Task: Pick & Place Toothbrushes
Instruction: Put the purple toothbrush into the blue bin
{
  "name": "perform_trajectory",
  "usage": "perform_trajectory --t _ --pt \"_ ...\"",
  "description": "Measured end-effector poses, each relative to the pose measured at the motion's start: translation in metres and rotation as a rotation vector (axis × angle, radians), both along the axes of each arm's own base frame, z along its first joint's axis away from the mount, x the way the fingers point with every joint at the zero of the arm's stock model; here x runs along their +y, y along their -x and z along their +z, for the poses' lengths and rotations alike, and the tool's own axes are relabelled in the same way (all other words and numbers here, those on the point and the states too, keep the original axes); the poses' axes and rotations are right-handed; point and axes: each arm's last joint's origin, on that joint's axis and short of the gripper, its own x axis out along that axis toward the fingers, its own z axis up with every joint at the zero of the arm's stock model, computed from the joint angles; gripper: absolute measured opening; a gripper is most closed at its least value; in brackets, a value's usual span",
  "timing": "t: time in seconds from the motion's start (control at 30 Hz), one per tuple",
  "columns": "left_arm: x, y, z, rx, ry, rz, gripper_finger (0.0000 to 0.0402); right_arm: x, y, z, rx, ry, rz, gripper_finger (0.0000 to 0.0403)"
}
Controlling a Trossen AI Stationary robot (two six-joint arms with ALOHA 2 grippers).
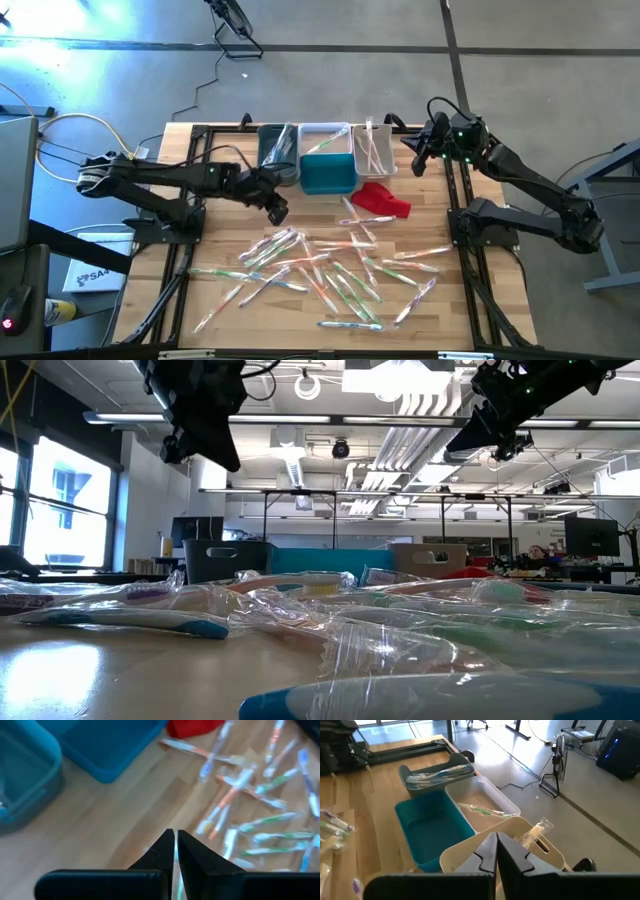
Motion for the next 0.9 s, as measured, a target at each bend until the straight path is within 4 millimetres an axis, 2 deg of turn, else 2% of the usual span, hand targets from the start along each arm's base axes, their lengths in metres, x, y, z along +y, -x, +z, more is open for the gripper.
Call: perform_trajectory --t 0.23,0.5,0.7,0.8,0.9 --pt "0.017 0.001 -0.001 0.024 -0.07 -0.009 0.0019 0.0 0.0 0.0 -0.041 -0.071 -0.035 0.0004" --pt "0.042 0.006 -0.001 0.041 -0.085 0.073 0.0019 0.002 -0.002 0.0 -0.079 -0.136 -0.055 0.0004" --pt "0.058 0.007 0.002 -0.003 -0.101 0.001 0.0019 0.003 -0.003 0.0 -0.118 -0.197 -0.073 0.0004" --pt "0.063 0.004 0.006 -0.057 -0.15 -0.016 0.0019 0.004 -0.005 0.008 -0.244 -0.256 -0.088 0.0004" --pt "0.065 -0.002 0.014 -0.142 -0.21 -0.033 0.0019 0.011 -0.002 0.022 -0.335 -0.188 -0.021 0.0004"
